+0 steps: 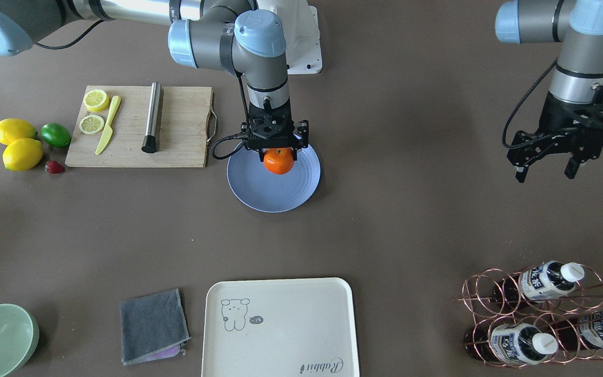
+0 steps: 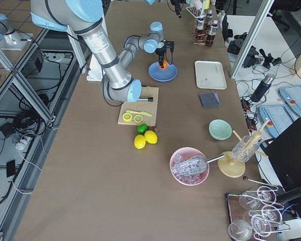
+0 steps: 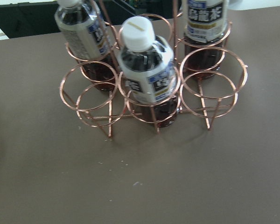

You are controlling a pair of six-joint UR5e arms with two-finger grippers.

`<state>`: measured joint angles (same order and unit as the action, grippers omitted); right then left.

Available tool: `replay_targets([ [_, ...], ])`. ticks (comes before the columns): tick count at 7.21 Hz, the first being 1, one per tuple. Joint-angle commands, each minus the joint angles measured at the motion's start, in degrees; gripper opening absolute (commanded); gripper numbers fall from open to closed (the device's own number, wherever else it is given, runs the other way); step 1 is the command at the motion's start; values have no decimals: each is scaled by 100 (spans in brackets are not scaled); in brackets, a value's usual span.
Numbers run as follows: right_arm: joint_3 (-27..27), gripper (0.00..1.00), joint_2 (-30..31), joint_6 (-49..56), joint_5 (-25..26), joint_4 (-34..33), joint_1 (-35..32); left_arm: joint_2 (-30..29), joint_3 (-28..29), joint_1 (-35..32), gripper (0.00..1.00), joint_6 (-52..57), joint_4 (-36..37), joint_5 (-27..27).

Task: Pick orange to plate
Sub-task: 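Carry the tangerine over the blue plate with the right gripper while the left withdraws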

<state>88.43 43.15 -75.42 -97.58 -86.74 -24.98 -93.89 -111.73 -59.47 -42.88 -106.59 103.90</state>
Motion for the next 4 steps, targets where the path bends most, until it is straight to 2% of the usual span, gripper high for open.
replay_targets([
  [1, -282, 0, -9, 63, 107, 43, 29, 221, 28, -390, 98, 535, 6, 332],
  [3, -283, 0, 61, 177, 99, 43, 37, 222, 81, -390, 98, 536, -11, 332],
  [4, -292, 25, 70, 168, 99, 43, 55, 222, 81, -390, 98, 536, -2, 341],
])
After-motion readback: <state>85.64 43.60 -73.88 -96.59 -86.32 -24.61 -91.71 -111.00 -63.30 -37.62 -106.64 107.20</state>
